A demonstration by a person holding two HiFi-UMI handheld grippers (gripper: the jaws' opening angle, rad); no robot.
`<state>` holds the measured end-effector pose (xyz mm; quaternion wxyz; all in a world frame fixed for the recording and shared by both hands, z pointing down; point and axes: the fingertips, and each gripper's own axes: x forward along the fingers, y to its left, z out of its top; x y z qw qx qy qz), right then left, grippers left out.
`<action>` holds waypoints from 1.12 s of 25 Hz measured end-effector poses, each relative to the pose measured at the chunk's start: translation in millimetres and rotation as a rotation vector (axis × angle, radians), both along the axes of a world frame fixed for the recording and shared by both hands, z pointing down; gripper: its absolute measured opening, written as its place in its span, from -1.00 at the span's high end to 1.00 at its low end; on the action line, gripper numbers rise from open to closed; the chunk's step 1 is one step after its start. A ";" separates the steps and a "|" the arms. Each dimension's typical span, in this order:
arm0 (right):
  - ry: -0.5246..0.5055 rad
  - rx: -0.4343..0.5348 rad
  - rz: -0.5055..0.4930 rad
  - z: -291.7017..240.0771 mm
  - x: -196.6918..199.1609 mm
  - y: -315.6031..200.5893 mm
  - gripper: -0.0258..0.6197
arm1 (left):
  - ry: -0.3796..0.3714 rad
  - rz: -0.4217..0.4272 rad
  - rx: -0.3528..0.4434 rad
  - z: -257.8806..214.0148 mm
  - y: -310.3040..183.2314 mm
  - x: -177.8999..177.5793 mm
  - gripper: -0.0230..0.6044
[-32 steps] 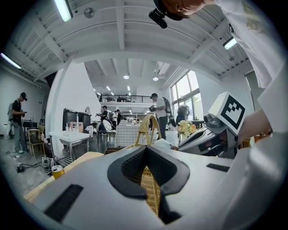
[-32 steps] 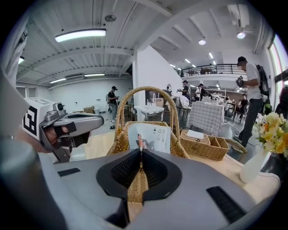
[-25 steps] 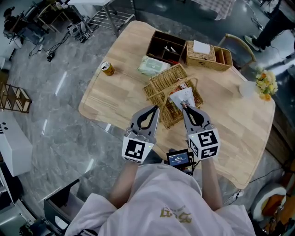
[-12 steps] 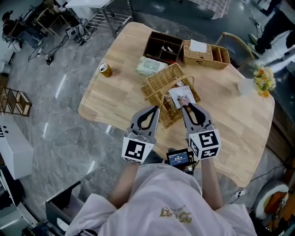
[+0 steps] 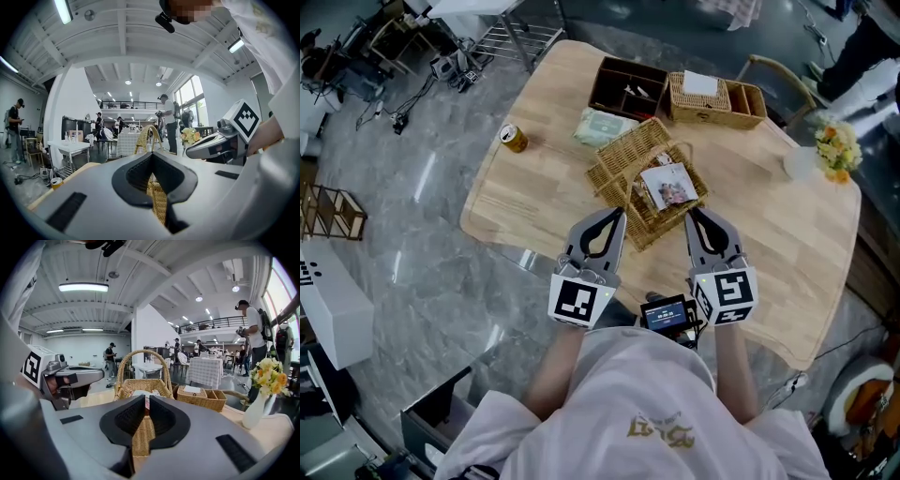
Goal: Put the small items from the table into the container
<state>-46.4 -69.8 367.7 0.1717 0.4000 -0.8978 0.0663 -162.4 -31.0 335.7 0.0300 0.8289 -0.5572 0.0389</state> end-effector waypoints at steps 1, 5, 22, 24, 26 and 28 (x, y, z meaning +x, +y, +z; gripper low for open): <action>0.001 0.004 0.013 -1.1 3.8 -0.3 0.80 | -0.001 0.001 0.006 -2.2 -0.2 0.5 0.95; 0.009 0.027 0.061 -6.3 17.6 1.7 0.86 | -0.009 0.016 0.027 -7.5 0.4 5.5 0.95; 0.007 0.072 0.146 -22.9 46.8 16.4 0.86 | -0.005 0.050 0.051 -15.2 9.0 19.4 0.95; 0.006 0.073 0.146 -23.6 46.3 18.5 0.86 | -0.003 0.049 0.052 -15.3 10.9 18.7 0.95; 0.003 0.072 0.146 -23.7 45.4 20.6 0.86 | -0.003 0.047 0.051 -15.1 12.5 17.6 0.95; 0.001 0.069 0.145 -23.5 44.6 22.4 0.86 | -0.003 0.046 0.053 -15.1 13.7 16.3 0.95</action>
